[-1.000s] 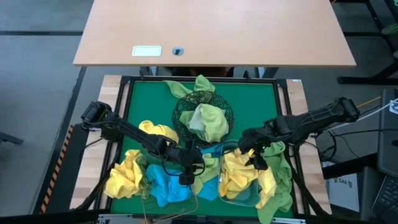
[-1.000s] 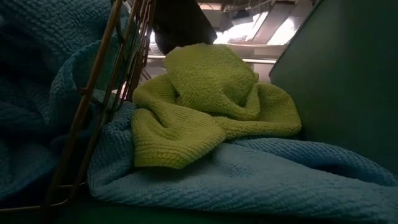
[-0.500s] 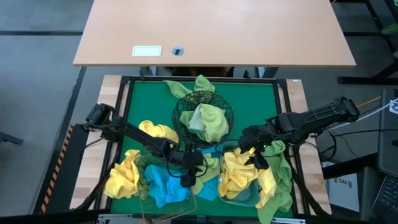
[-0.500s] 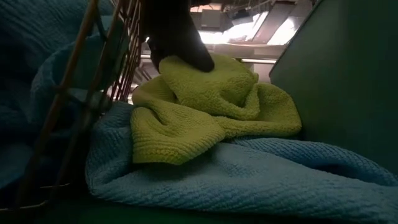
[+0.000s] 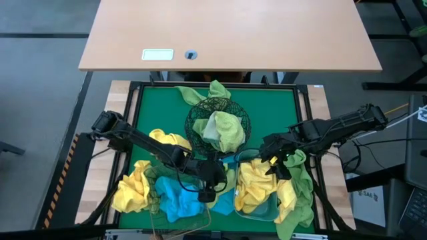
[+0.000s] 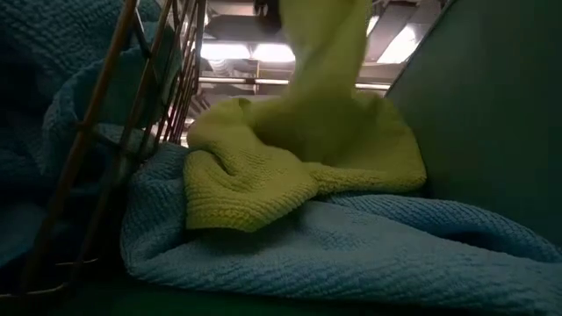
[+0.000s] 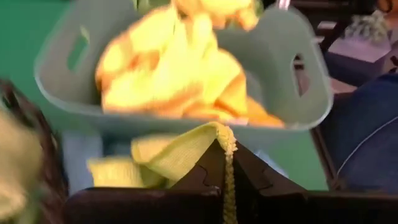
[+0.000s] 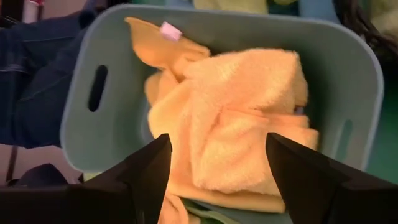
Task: Sort microfiber towel by color & place in baskets
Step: Put the green microfiber cloth into the round wire basket
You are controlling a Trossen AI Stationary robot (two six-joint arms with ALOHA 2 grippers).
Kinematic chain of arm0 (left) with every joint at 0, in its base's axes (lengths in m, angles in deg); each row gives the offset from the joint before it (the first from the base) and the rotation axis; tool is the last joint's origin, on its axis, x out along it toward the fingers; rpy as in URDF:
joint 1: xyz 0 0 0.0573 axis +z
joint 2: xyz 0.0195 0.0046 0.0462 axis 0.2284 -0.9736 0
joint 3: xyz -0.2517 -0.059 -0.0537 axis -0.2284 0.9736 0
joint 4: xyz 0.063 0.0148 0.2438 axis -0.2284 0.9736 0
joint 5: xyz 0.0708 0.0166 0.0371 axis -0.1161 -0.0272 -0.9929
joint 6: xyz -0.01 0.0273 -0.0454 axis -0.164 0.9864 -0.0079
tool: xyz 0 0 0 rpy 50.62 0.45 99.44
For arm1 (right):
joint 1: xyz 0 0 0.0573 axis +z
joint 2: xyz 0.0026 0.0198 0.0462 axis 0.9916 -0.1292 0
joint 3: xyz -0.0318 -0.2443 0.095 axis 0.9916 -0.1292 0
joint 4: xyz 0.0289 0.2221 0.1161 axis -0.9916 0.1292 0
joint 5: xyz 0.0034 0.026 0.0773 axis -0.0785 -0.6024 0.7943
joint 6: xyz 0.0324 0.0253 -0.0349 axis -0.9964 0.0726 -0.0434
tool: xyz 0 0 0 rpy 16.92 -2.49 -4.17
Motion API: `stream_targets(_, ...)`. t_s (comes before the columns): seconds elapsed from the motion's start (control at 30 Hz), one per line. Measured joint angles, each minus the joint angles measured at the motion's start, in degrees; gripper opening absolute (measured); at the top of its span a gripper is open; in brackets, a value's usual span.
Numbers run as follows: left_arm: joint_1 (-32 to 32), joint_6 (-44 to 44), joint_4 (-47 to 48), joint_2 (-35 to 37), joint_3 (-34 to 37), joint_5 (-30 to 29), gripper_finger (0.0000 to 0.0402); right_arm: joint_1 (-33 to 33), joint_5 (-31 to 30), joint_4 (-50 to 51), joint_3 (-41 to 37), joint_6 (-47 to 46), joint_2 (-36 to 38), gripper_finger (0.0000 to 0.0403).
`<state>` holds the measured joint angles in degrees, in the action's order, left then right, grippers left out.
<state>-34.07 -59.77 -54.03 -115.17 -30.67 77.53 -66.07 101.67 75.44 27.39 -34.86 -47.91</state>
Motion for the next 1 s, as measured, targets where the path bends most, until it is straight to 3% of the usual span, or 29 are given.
stream_targets(0.47, 1.45, 10.85, 11.11, 0.06, -23.29, -5.70, 0.0001, -0.02, -6.32, 3.47, -0.02, 1.55, 0.04, 0.0260)
stream_targets(1.0, 6.96, 25.13, 16.04, 0.07, -45.45, -7.31, 0.0000, -0.04, -6.33, 3.95, -0.02, 1.55, 0.04, 0.0260)
